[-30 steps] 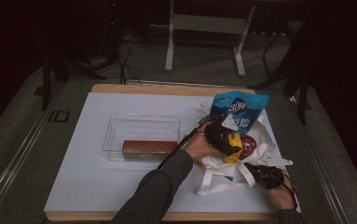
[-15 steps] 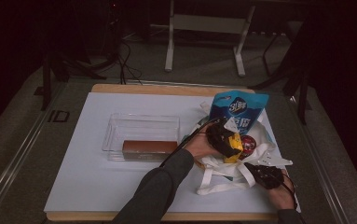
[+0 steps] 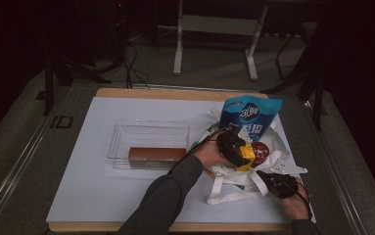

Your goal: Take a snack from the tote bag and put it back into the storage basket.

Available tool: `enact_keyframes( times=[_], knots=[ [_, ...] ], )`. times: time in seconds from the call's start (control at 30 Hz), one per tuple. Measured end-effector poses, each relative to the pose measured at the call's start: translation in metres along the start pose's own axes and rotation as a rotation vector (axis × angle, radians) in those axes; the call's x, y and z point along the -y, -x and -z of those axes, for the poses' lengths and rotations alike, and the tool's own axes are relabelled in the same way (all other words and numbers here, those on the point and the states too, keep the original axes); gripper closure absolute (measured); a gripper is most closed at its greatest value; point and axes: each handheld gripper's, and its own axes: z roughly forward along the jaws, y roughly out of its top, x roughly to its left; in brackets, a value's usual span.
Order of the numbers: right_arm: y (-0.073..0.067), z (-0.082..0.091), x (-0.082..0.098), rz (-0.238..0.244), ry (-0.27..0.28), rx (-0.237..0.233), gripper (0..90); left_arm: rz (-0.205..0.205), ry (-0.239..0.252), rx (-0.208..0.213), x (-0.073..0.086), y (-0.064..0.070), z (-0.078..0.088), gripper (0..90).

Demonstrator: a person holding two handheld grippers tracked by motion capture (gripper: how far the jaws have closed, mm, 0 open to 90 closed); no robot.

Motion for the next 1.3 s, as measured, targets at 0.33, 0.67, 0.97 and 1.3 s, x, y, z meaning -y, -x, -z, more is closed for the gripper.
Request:
enact_keyframes(
  times=[0.33,0.67,0.97,1.3],
  knots=[
    [0.0,0.0,0.0,0.0,0.002,-0.002,87.3,0.003,-0.023,-0.014,-0.001,0.002,0.003,28.2],
    [0.001,-0.001,0.0,-0.003,0.005,-0.006,87.3,-0.003,-0.041,-0.035,-0.002,0.005,0.005,28.5],
    [0.001,-0.001,0.0,-0.004,0.007,-0.009,87.3,-0.001,-0.043,-0.046,-0.002,0.006,0.009,28.5],
    [0.001,-0.001,0.001,-0.004,0.007,-0.009,87.3,0.016,-0.025,-0.05,-0.002,0.006,0.014,28.5]
  ],
)
